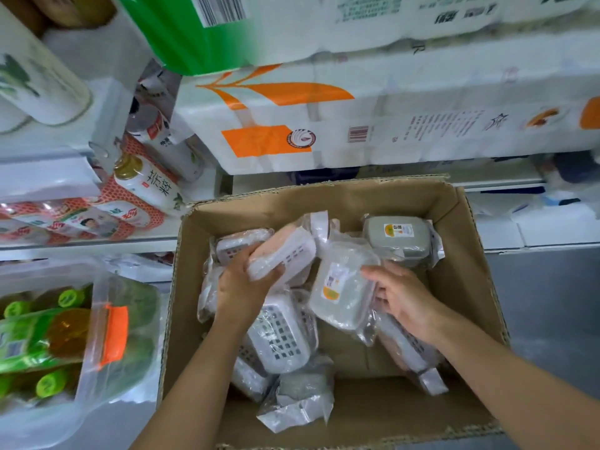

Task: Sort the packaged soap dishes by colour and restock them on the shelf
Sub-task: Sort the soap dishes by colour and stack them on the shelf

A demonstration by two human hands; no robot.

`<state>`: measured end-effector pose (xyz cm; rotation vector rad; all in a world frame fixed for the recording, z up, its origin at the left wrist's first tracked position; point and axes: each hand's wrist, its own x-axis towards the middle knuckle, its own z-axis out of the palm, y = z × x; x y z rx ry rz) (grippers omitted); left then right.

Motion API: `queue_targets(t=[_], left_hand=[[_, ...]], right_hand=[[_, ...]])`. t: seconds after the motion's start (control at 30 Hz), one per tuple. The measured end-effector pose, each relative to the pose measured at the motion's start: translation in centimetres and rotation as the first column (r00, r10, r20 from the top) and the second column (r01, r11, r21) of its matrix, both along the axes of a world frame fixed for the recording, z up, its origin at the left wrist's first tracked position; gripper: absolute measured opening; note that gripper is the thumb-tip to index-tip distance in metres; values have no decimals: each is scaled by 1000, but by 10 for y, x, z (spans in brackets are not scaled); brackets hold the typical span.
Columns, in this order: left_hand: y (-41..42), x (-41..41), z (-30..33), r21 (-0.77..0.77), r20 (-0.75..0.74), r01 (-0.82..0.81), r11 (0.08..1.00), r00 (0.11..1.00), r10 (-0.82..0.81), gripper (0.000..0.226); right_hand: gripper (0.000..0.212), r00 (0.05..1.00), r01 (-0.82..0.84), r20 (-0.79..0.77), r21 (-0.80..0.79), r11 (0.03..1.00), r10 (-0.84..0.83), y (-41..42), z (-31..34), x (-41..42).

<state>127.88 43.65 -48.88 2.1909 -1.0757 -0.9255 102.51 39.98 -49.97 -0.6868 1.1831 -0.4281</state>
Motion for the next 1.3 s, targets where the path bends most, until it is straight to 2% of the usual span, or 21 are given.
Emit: queue_targets(t=[0.07, 0.23, 0.3, 0.37, 0.4, 0.47, 0.5, 0.53, 0.6, 0.67, 0.7, 0.77, 0.83, 0.93, 0.97, 1.03, 1.1, 1.17, 1.23, 1.27, 1.3], left_hand=[[1, -3, 5, -17, -91, -89, 996, 992, 87, 55], [13, 7, 6, -17, -245, -304, 952, 925, 291, 38], [21, 14, 8, -61, -249, -390, 919, 897, 365, 33], [27, 16, 10, -115, -162, -372, 921, 922, 352, 37], [29, 15, 11, -124, -87, -319, 940, 947, 310, 42], [33, 17, 5, -105, 39, -207, 973, 977, 212, 52], [35, 19, 1, -88, 54, -178, 980, 982, 183, 55], [35, 20, -2, -74, 53, -163, 984, 984, 167, 56], [35, 24, -11, -51, 64, -122, 991, 990, 126, 54], [36, 24, -18, -54, 85, -91, 994, 992, 95, 53], [36, 22, -21, -68, 75, -92, 993, 992, 97, 53], [39, 16, -24, -100, -4, -145, 984, 989, 145, 53], [40, 11, -24, -133, -79, -203, 970, 978, 194, 51], [40, 9, -21, -137, -136, -245, 960, 964, 227, 48], [40, 10, -20, -131, -147, -250, 959, 962, 230, 46], [40, 11, -15, -108, -152, -250, 962, 961, 233, 42], [42, 16, -9, -81, -165, -281, 956, 950, 265, 40], [44, 21, -4, -58, -189, -335, 940, 929, 320, 35], [49, 26, -1, -41, -213, -355, 934, 917, 339, 29], [51, 27, -1, -33, -229, -349, 936, 915, 333, 28], [53, 27, 0, -28, -246, -340, 940, 914, 323, 28]], right_hand=[[67, 988, 95, 113, 75, 993, -103, -2, 4, 13], [58, 965, 182, 154, 198, 963, -214, 3, 4, 35], [49, 967, 118, 188, 265, 957, -172, 11, 3, 47], [44, 994, -88, 80, 191, 978, 73, 20, 4, 64], [43, 981, -186, -39, 116, 976, 192, 25, 1, 70], [32, 931, -283, -268, -101, 954, 248, 31, -10, 68], [36, 883, -335, -406, -193, 922, 235, 34, -21, 56], [50, 773, -451, -585, -232, 862, 247, 36, -30, 41], [84, 448, -668, -832, -67, 741, 328, 41, -45, 10], [106, 232, -727, -864, 151, 670, 447, 44, -56, -13], [115, 196, -729, -844, 214, 650, 498, 45, -58, -19], [122, 189, -741, -828, 233, 630, 528, 46, -64, -25], [115, 255, -720, -831, 178, 671, 494, 45, -66, -28], [81, 643, -378, -689, 94, 921, 335, 38, -58, -29], [70, 727, -273, -639, 68, 960, 252, 34, -52, -27], [59, 781, -228, -590, 36, 973, 205, 27, -44, -25], [54, 795, -264, -555, 46, 963, 244, 22, -40, -25], [50, 765, -360, -508, 172, 917, 395, 21, -35, -26], [55, 597, -556, -472, 339, 759, 648, 23, -29, -26], [56, 500, -630, -470, 378, 678, 727, 25, -27, -23], [59, 449, -672, -491, 365, 645, 747, 26, -30, -20]])
